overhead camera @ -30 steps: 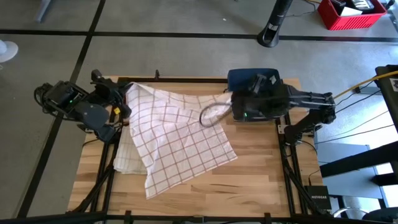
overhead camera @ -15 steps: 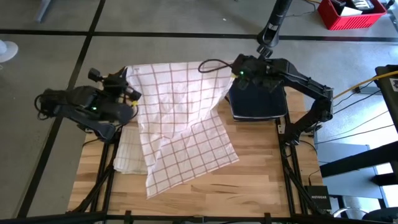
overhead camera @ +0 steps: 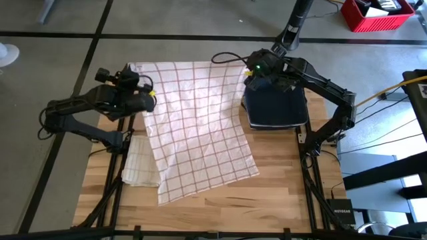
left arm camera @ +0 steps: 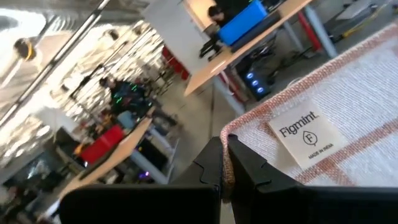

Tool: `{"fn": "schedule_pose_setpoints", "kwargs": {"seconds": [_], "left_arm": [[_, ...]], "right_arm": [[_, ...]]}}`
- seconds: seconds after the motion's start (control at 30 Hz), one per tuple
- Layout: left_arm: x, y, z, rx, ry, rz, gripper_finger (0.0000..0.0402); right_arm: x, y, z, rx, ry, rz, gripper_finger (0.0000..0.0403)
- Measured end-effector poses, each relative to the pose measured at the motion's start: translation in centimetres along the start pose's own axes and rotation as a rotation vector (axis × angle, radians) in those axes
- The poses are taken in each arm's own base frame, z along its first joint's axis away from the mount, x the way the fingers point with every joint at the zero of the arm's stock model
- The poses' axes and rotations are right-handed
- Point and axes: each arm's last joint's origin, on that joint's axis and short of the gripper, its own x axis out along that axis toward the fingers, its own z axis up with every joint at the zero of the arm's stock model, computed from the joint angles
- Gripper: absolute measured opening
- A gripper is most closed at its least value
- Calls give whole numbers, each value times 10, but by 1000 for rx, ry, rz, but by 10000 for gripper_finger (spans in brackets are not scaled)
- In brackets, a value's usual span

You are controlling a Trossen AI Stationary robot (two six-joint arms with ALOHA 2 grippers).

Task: Fold towel
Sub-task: Fold the white squared towel

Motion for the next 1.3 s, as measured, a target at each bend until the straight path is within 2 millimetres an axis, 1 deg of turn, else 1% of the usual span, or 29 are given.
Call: {"fn": "schedule_pose_setpoints", "kwargs": {"seconds": [0.1, 0.17, 0.23, 0.33, 0.47, 0.53, 0.63, 0.73, 0.83, 0.93, 1.13, 1.3], "left_arm": [[7, 5, 2, -8, 28, 37, 1], [10, 6, 3, 37, 42, 55, 1], [11, 5, 2, 102, 60, 29, 1], [8, 2, 0, 163, 117, -121, 1], [1, -5, -2, 179, 213, -465, 1], [-5, -5, -3, 162, 251, -635, 1], [-14, -2, -7, 133, 318, -854, 1], [-22, 4, -11, 91, 372, -994, 1], [-29, 9, -18, 57, 434, -1038, 1], [-35, 10, -28, 64, 506, -1079, 1], [-57, -1, -41, 76, 570, -1223, 1], [-77, -15, -53, 64, 585, -1283, 1]], "right_arm": [[9, 2, 5, 13, -41, 37, 7], [16, 2, 6, 10, -61, 71, 7], [23, 3, 8, 10, -90, 88, 7], [33, 3, 9, -9, -115, 91, 7], [35, 5, 5, -67, -98, 138, 7], [30, 9, 0, -108, -72, 199, 7], [19, 18, -9, -172, -30, 341, 7], [6, 30, -19, -244, 28, 475, 7], [-5, 44, -25, -271, 69, 555, 7], [-14, 62, -31, -308, 80, 602, 7], [-25, 100, -59, -399, 141, 642, 7], [-34, 126, -83, -463, 172, 607, 7]]}}
